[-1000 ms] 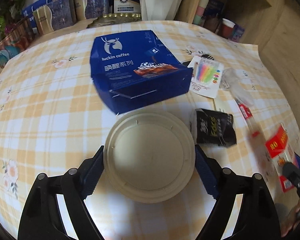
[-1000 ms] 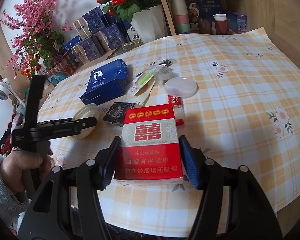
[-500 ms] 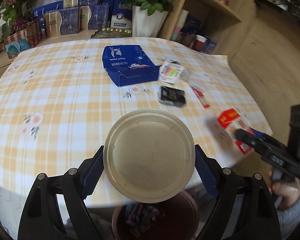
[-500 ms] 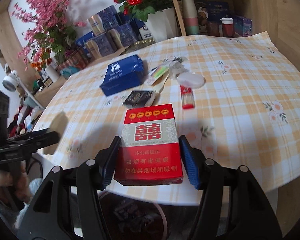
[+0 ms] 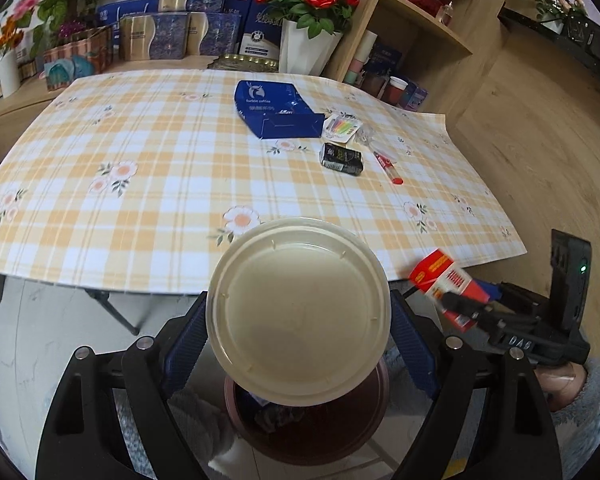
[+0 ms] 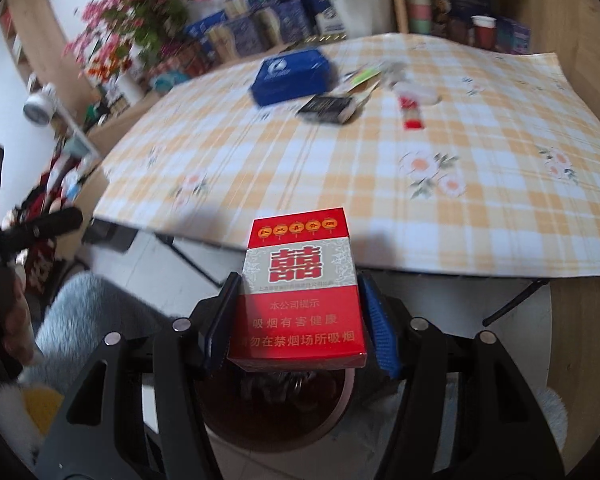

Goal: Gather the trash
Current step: 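Carry the pack over the bin and open the right tool while the left tool holds the lid, then lower the white lid over the bin and open the left tool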

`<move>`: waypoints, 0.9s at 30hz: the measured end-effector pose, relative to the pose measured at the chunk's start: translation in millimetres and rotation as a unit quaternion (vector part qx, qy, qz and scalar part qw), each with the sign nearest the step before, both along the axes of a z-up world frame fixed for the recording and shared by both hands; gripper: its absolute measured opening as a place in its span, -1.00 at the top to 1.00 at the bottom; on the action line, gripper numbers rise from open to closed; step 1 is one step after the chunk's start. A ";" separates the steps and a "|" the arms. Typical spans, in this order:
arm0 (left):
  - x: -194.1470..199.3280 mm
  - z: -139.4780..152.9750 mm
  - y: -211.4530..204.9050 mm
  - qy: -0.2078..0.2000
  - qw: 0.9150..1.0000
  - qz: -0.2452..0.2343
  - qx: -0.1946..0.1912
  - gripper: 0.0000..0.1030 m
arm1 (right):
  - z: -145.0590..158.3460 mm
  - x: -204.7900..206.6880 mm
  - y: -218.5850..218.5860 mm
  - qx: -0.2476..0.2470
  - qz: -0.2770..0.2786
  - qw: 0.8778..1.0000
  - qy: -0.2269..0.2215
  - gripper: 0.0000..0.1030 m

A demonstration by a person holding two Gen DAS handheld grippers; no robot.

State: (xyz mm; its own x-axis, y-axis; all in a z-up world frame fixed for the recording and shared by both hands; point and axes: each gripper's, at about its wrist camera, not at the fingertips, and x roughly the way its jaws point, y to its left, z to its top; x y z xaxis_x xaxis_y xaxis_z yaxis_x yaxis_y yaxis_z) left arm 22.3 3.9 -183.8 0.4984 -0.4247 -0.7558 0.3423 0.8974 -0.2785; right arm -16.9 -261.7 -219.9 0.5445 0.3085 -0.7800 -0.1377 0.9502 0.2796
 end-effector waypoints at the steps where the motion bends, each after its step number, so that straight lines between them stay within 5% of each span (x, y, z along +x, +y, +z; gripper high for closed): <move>1: -1.8 -0.1 1.5 0.001 1.000 0.001 0.000 -0.61 | -3.2 -0.4 4.4 -0.002 0.007 1.000 0.007 -0.16; 13: -9.6 1.3 7.9 0.003 1.000 0.004 -0.008 -0.61 | -50.5 10.6 50.8 -0.018 0.061 0.994 0.091 -0.18; 15: -9.8 0.6 8.3 0.006 1.000 0.005 -0.011 -0.61 | -53.5 14.6 50.8 -0.010 0.058 0.993 0.098 -0.32; 27: -5.2 -3.2 4.1 0.015 1.000 -0.004 -0.015 -0.61 | -4.8 22.3 31.6 -0.010 0.015 1.000 0.024 -0.76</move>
